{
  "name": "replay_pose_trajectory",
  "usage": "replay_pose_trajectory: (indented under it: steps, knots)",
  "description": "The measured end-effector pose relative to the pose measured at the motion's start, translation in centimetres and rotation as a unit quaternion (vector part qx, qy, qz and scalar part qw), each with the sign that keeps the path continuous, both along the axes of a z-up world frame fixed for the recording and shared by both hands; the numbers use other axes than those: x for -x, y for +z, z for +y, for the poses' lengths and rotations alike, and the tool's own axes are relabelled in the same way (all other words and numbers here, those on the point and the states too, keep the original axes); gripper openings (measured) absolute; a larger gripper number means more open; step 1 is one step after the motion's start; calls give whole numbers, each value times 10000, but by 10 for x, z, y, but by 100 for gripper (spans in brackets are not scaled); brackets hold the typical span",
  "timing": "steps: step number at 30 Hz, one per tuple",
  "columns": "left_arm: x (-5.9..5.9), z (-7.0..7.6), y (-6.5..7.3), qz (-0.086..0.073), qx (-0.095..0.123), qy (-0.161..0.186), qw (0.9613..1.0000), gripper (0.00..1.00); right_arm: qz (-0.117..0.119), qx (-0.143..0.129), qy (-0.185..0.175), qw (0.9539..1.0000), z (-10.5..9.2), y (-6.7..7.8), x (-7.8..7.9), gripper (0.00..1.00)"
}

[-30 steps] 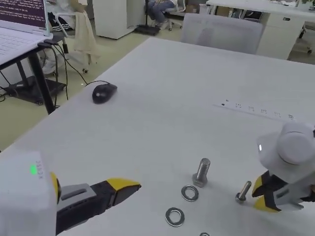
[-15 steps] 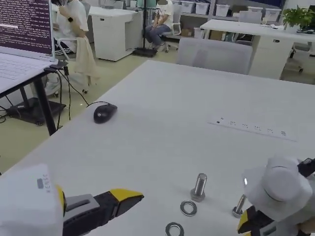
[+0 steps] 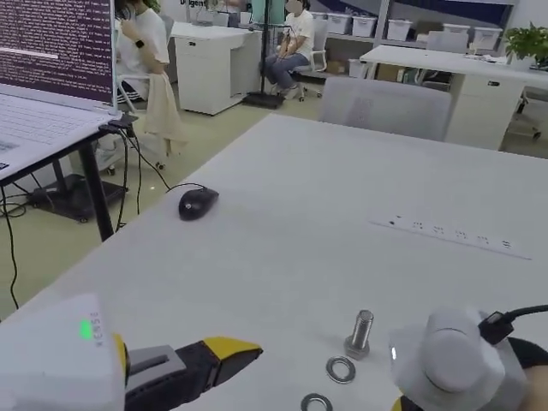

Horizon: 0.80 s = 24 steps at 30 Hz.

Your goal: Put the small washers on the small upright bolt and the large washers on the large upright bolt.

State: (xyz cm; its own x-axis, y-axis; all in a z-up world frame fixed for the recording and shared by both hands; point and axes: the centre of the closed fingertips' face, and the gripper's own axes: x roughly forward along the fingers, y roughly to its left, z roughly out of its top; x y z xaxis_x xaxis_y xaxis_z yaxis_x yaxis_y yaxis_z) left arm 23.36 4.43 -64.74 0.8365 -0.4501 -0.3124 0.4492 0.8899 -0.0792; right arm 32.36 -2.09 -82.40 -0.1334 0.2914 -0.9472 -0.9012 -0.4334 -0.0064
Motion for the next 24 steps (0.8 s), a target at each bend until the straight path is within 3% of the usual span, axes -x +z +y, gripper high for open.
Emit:
replay_pose_trajectory:
  steps: [13, 24]
  knots:
    - [-4, 3, -4, 3, 69, 86, 9999, 55, -23, 54, 227, 9997, 15, -2, 2, 18]
    - [-4, 4, -6, 14, 97, 161, 9998, 55, -88, 95, 385, 9992, 15, -2, 4, 16]
